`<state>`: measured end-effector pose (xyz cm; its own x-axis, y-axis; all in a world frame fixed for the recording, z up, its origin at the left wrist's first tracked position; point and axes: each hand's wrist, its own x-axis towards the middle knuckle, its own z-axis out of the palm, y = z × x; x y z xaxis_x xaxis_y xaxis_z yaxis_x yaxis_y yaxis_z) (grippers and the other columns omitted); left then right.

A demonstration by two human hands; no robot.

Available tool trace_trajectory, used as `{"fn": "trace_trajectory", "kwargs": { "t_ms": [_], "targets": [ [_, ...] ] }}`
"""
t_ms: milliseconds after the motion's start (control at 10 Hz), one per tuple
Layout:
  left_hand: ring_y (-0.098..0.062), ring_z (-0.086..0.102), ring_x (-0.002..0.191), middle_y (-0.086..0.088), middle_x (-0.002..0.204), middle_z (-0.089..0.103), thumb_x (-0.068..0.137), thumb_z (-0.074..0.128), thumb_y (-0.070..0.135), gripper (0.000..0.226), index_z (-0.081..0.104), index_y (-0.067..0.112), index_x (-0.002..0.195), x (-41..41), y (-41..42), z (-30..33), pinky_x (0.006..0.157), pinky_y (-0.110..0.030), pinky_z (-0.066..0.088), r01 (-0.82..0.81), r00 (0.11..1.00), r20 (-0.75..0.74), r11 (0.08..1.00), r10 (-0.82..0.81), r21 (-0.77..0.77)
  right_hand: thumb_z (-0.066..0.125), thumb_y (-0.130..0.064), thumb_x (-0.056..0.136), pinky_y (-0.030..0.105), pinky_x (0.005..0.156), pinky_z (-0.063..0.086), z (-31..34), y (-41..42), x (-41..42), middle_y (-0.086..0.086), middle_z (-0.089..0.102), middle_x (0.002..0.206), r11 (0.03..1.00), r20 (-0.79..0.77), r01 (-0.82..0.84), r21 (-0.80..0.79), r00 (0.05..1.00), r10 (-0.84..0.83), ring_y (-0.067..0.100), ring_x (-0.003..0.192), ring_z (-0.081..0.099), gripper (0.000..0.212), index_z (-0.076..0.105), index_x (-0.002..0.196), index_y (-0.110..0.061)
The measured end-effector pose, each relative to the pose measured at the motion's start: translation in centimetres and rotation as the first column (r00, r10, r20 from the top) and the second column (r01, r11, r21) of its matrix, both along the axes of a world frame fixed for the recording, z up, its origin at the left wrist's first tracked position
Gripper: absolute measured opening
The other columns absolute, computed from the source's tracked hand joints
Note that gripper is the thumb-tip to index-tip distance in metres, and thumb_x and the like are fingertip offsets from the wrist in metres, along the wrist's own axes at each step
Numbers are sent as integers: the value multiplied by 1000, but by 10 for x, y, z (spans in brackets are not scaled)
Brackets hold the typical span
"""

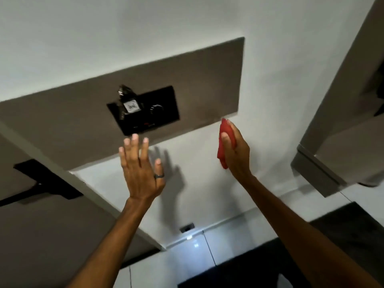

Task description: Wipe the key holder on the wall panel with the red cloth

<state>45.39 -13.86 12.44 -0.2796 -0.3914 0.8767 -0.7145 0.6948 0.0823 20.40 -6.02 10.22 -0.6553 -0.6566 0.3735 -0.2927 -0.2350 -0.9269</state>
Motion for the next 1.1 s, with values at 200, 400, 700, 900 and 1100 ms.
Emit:
{"fn": "trace_trajectory", "kwargs": {
  "t_ms": [200, 400, 700, 900, 1100],
  "targets": [
    [-29, 6, 158, -11, 169, 19, 106, 34, 40, 60, 29, 11, 159, -146, 55, -31, 129, -49, 8, 125, 905, 340, 924, -255, 361, 58, -46, 98, 32, 54, 45, -28, 64, -82, 30, 36, 89, 915, 803, -377, -145, 495, 331, 46, 73, 39, 68, 37, 104, 18],
    [-28, 0, 158, -10, 170, 14, 105, 15, 51, 68, 21, 14, 162, -290, 100, -73, 130, -46, 4, 100, 753, 480, 799, -451, 593, 51, -33, 108, 61, 124, 37, -75, 139, -233, 24, 59, 139, 994, 887, -112, -18, 456, 67, 41, 129, 57, 51, 52, 149, -2],
    [-24, -3, 158, -5, 171, 11, 104, 15, 55, 69, 25, 17, 161, -426, 123, -98, 130, -43, 4, 31, 648, 557, 749, -520, 662, 34, -42, 111, 53, 131, 20, -155, 176, -478, 7, 33, 170, 643, -561, 227, 731, 736, 378, 27, 160, 24, 54, 35, 161, -20],
    [-25, -6, 158, -6, 171, 6, 104, 14, 54, 71, 14, 15, 163, -432, 134, -95, 130, -43, 1, -58, 646, 608, 764, -462, 642, 24, -44, 113, 64, 132, -3, -187, 178, -481, -3, 1, 177, 392, -471, 281, 876, 676, 567, 27, 165, -7, 56, 10, 167, -32],
    [-28, 2, 158, -9, 170, 13, 105, 22, 52, 70, 20, 11, 161, -396, 143, -76, 130, -48, 8, 7, 768, 515, 809, -380, 587, 14, -54, 111, 62, 132, -5, -165, 176, -435, 2, 0, 177, 542, -592, 328, 774, 680, 433, 29, 164, -7, 61, 7, 167, -31]
  ]
}}
